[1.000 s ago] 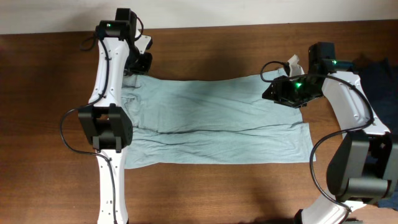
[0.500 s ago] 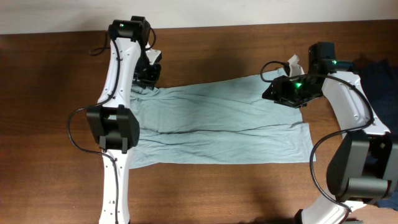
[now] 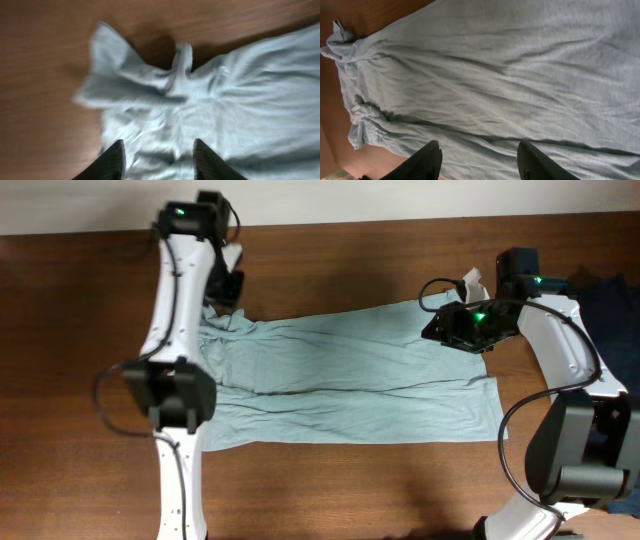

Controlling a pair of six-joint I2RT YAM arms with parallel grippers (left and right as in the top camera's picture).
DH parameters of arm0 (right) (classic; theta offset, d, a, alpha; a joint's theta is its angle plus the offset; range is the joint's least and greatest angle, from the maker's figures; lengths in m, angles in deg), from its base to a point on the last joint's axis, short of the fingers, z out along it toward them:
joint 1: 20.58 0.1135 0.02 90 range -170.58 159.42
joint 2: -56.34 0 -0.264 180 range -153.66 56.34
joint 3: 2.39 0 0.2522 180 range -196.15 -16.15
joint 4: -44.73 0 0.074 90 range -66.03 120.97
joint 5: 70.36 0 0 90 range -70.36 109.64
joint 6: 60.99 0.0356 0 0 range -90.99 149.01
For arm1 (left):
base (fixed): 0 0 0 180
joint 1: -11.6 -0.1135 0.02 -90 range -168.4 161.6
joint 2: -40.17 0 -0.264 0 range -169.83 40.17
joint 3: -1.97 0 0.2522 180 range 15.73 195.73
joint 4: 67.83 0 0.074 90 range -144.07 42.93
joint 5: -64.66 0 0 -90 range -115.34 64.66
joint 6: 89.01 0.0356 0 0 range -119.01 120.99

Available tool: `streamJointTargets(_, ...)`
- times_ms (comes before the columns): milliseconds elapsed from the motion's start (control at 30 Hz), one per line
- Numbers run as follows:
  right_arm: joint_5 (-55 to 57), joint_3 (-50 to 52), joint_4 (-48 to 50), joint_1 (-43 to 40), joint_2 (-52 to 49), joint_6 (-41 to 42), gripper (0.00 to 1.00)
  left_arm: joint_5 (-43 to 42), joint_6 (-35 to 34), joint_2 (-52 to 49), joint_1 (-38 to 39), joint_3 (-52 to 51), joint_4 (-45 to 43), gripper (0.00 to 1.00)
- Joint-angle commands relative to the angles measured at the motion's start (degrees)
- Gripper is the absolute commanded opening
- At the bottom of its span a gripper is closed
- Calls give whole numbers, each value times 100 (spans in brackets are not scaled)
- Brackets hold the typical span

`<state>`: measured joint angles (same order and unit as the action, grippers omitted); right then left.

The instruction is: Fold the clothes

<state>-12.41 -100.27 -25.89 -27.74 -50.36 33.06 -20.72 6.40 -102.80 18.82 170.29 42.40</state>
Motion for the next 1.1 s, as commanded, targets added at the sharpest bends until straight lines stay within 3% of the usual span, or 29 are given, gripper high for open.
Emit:
streamJointTargets(0,-31,-59,-39,-37,70,-68,54,83,199,1652,-208,-592,26,58)
streamJointTargets(167,-33,-59,-63,-37,70,-66,54,-232,605,2533,-835,-2516,-551,65)
streamJointTargets(233,-33,-59,-63,-37,70,-66,54,-1340,1585,2494,-1202,-3279,-1379,68)
streamJointTargets(300,-33,-59,-63,-37,70,-66,54,-1860,2184,2439,-1410,-3790,-2096,70)
streamJointTargets(500,-31,-59,-61,-37,70,-63,54,-1862,3453,1825,-1513,-4089,-3062,70)
streamJointTargets(700,-31,-59,-61,-37,70,-63,54,-1860,3543,1147,-1488,-4089,-4170,68)
streamJointTargets(1067,-31,-59,-109,-37,68,-63,54,-1812,3545,435,-1161,-4089,-5195,62)
